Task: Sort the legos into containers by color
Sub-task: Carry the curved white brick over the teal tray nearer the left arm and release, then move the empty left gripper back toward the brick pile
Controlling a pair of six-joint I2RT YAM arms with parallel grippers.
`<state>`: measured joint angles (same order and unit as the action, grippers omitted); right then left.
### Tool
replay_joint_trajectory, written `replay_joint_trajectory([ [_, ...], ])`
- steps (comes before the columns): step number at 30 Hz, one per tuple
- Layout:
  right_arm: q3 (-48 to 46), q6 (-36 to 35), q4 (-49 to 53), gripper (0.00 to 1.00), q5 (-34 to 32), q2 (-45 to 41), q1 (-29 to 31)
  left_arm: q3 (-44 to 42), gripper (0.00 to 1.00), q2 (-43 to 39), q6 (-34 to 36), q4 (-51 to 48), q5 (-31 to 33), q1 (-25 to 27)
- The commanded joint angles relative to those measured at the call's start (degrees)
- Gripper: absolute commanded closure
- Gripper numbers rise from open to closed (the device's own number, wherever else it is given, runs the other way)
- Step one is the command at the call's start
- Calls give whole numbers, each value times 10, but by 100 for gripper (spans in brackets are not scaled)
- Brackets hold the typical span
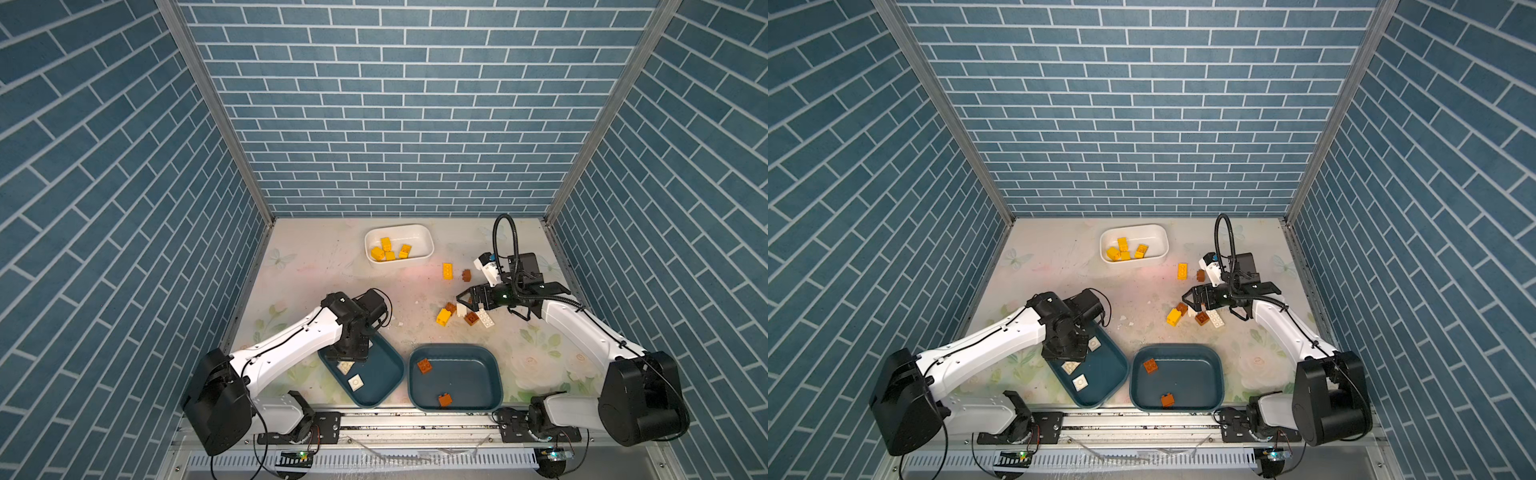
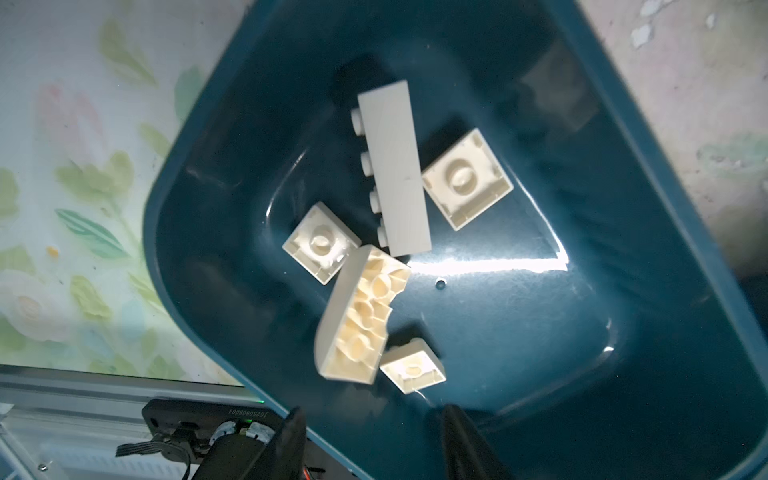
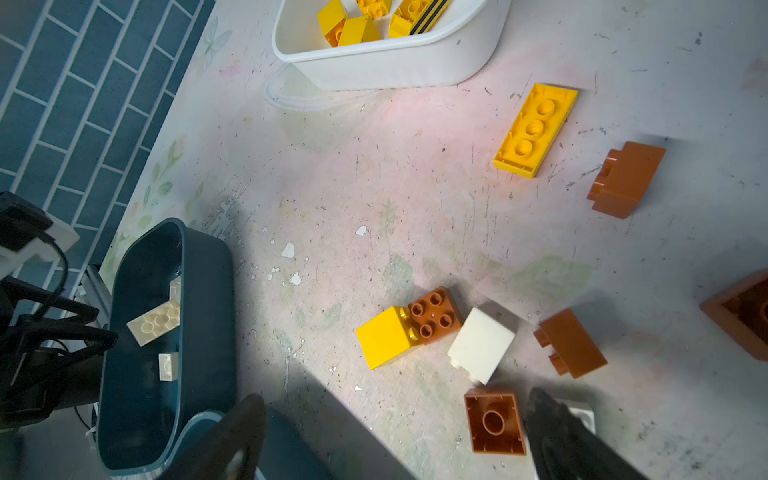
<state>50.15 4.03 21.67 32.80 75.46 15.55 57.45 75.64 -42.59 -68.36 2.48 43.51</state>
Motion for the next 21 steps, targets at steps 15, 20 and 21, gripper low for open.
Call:
replay_joint_trajectory([
  [15,-16,129,21,6,-95,-27,52,143,1,63,196,135,-67,-36],
  [20,1,240,49,10,-171,5,94,120,1,52,251,219,-182,-108],
  [21,6,258,55,11,-189,14,104,119,0,53,260,228,-194,-119],
])
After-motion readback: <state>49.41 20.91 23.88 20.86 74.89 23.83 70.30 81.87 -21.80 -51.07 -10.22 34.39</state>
